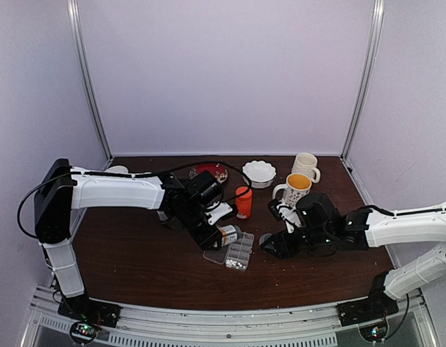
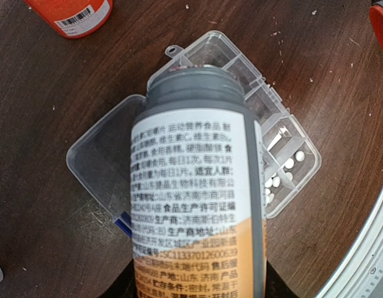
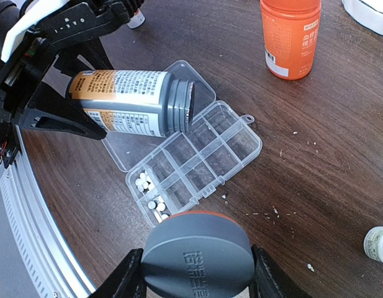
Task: Sort the pills into containers
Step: Pour the pill into the compartment of the pill container.
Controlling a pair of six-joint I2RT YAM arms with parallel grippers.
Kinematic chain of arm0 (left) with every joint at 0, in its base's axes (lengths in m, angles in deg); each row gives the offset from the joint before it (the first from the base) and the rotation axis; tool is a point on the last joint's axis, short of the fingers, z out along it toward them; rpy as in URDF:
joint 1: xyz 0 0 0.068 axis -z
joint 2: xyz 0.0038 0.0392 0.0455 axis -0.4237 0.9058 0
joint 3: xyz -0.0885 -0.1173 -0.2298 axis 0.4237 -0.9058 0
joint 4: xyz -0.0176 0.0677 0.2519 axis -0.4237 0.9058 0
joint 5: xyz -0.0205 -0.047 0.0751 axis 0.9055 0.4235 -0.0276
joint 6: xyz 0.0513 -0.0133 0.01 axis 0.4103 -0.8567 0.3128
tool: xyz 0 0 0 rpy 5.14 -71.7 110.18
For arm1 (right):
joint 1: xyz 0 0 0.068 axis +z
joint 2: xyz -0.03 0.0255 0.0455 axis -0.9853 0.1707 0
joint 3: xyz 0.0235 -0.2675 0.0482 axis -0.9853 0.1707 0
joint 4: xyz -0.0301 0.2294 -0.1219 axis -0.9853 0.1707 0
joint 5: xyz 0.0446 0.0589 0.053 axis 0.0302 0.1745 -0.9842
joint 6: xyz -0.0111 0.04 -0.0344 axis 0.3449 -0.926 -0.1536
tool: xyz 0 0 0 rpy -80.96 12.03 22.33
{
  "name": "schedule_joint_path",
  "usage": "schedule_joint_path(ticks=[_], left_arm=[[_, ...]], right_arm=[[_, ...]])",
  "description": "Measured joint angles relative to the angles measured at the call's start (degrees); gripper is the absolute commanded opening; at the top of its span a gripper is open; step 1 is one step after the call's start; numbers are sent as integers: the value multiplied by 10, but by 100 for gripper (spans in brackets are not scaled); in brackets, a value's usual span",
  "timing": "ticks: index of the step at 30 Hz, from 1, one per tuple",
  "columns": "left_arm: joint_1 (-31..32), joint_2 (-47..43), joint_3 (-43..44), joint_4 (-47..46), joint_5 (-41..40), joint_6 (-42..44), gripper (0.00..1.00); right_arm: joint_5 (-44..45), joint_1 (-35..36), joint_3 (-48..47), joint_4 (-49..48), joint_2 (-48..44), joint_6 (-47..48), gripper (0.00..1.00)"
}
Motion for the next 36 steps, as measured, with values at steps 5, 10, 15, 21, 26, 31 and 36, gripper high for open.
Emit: schedule_joint_path(ticks=[5,10,15,21,26,31,36], left_arm=[[0,2,0,-1,0,-3,5],[0,1,5,4,0,-3,5],[1,0,-5,0,1,-5,6],[2,0,-3,4,0,-7,6],[2,-4,-12,-13,3,-11,4],[3,4,-6,-5,2,-11,5],[4,0,-14,-12,6,-18,6]], right_arm=[[0,0,0,1,0,0,0],[0,0,0,1,0,0,0],[0,0,0,2,0,0,0],[0,0,0,3,0,0,0],[0,0,-2,5,0,0,0],[0,0,-9,5,0,1,0],[0,0,-9,5,0,1,0]])
